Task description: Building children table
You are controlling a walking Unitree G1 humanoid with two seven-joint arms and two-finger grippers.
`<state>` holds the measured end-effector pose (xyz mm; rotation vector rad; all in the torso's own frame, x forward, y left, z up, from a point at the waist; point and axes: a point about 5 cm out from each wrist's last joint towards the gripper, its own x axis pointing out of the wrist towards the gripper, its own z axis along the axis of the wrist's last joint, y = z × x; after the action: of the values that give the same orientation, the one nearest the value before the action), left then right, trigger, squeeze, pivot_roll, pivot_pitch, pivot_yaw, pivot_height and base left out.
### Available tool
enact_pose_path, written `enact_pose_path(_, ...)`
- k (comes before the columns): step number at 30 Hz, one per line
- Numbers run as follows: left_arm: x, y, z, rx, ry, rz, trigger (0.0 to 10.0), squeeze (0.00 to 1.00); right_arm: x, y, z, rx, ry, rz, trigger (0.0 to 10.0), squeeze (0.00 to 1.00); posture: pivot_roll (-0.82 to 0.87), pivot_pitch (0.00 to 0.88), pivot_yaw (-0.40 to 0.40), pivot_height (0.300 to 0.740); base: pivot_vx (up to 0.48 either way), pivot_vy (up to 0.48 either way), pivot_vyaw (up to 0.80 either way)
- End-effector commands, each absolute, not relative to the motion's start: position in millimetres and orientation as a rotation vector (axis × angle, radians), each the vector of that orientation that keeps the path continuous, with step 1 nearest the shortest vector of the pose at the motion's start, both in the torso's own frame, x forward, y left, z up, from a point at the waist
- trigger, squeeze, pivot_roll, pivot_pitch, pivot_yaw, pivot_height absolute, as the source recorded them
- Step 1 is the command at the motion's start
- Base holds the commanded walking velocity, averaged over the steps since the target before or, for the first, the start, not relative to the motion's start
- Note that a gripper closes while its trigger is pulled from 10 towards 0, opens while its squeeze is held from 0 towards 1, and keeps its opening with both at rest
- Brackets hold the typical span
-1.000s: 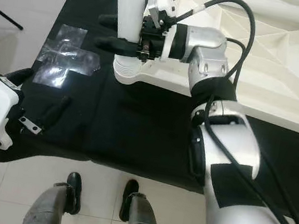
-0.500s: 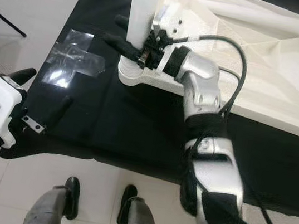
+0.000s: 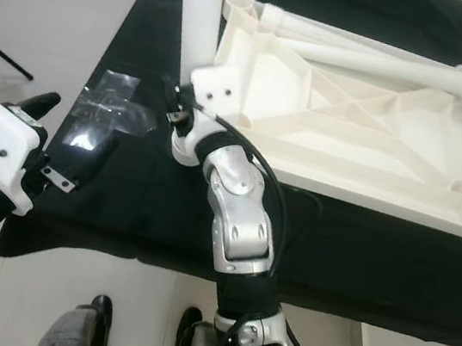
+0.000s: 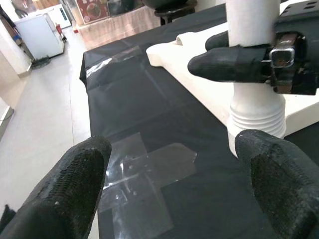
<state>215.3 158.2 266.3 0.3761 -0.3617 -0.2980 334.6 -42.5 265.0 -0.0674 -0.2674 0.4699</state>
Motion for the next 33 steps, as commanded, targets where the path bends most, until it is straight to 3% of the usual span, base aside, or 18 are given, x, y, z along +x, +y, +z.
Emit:
enact_pose_path(1, 215.9, 157.2, 263.1, 0.38, -0.357, -0.306, 10.0, 0.0, 343.5, -42.2, 200.6, -0.009, 0.07, 0.4, 10.0, 0.0, 0.21, 0.383, -0.106, 0.74, 0.0, 0.0, 0.0)
enact_pose_path(10, 218.6, 156.6, 262.7, 0.381, -0.363, -0.305, 10.0, 0.0, 338.8, -46.5, 197.8, 0.047, 0.095, 0.329, 10.0, 0.0, 0.21, 0.368, -0.097, 0.74, 0.0, 0.0, 0.0)
enact_pose_path(20, 228.0, 158.7, 267.5, 0.41, -0.381, -0.324, 10.0, 0.0, 331.3, -50.7, 204.0, 0.447, 0.009, 0.297, 10.0, 0.0, 0.21, 0.349, -0.063, 0.74, 0.0, 0.0, 0.0)
enact_pose_path(33, 233.6, 163.2, 273.4, 0.428, -0.401, -0.323, 10.0, 0.0, 323.3, -62.2, 202.1, 0.263, -0.148, 0.463, 10.0, 0.0, 0.19, 0.345, -0.058, 0.74, 0.0, 0.0, 0.0)
